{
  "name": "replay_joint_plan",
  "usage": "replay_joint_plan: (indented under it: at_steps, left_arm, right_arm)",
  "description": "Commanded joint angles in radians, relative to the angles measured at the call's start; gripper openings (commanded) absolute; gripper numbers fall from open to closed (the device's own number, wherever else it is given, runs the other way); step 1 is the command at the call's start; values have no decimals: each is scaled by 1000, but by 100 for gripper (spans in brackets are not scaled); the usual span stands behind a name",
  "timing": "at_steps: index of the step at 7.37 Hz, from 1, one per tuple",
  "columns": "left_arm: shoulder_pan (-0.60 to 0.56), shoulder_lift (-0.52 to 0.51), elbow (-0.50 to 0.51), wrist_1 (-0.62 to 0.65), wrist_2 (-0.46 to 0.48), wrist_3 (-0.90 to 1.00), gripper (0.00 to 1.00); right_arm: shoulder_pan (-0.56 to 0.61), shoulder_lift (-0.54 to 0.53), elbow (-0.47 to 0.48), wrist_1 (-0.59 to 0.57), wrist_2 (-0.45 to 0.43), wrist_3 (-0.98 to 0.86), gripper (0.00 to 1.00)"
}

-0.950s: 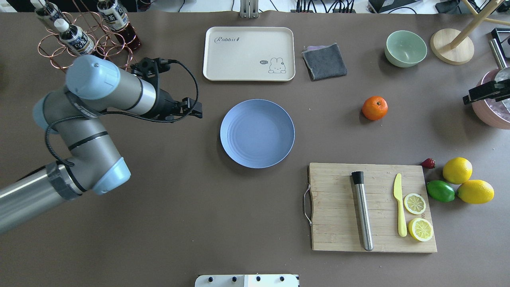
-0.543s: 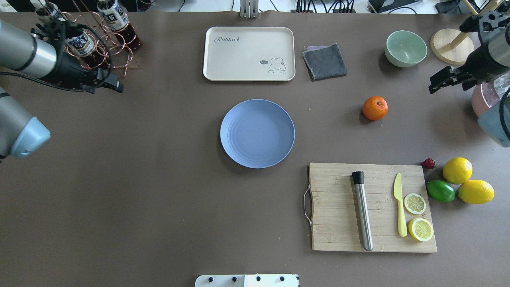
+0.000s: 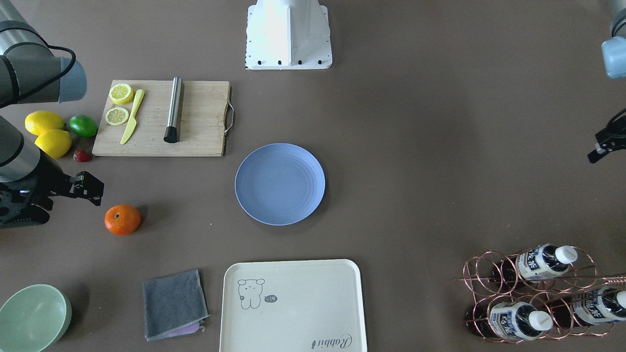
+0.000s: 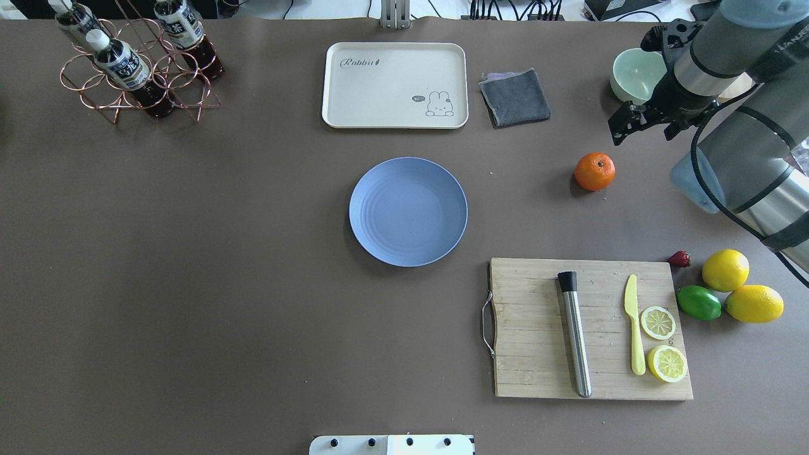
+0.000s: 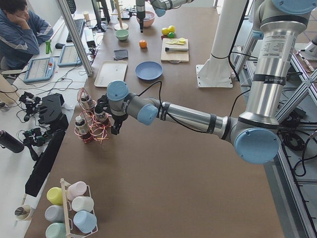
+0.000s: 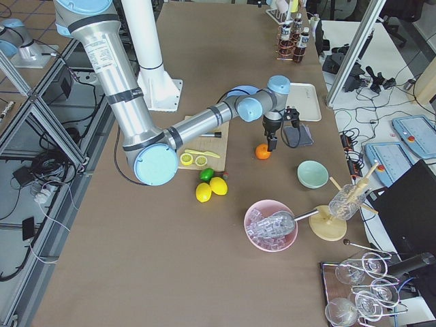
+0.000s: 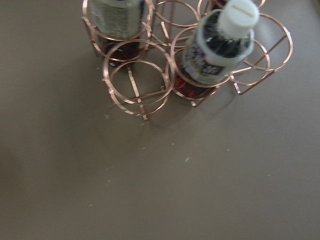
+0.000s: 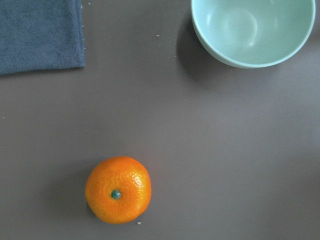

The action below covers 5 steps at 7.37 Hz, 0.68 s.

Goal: Pick orange to plate
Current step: 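Release the plate and withdraw the left gripper while the right gripper reaches toward the orange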

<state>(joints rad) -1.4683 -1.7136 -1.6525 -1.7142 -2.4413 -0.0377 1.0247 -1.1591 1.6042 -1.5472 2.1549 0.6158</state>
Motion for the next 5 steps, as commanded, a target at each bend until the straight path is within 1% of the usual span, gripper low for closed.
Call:
replay_joint_plan:
  at_steps: [1,2,3,4,5]
  left_arm:
    - [-113,46,3,177,7,263,99]
    - [-118,90,-6,167,4,266,100]
    - [-119,98,-24,166,-4,265,100]
    - [-119,100,-29,166,-5,266,99]
    - [-122,98,-30,166,-7,266,100]
  right_arm:
    - [-40,36,-68,6,-21,12,100]
    - [-52,48,-93,9,-23,13,100]
    - [-67,58,-119,22,-35,18,100]
    - [-80,44,-166,145,-36,66,100]
    - [-107,45,-208,230,-36,138,99]
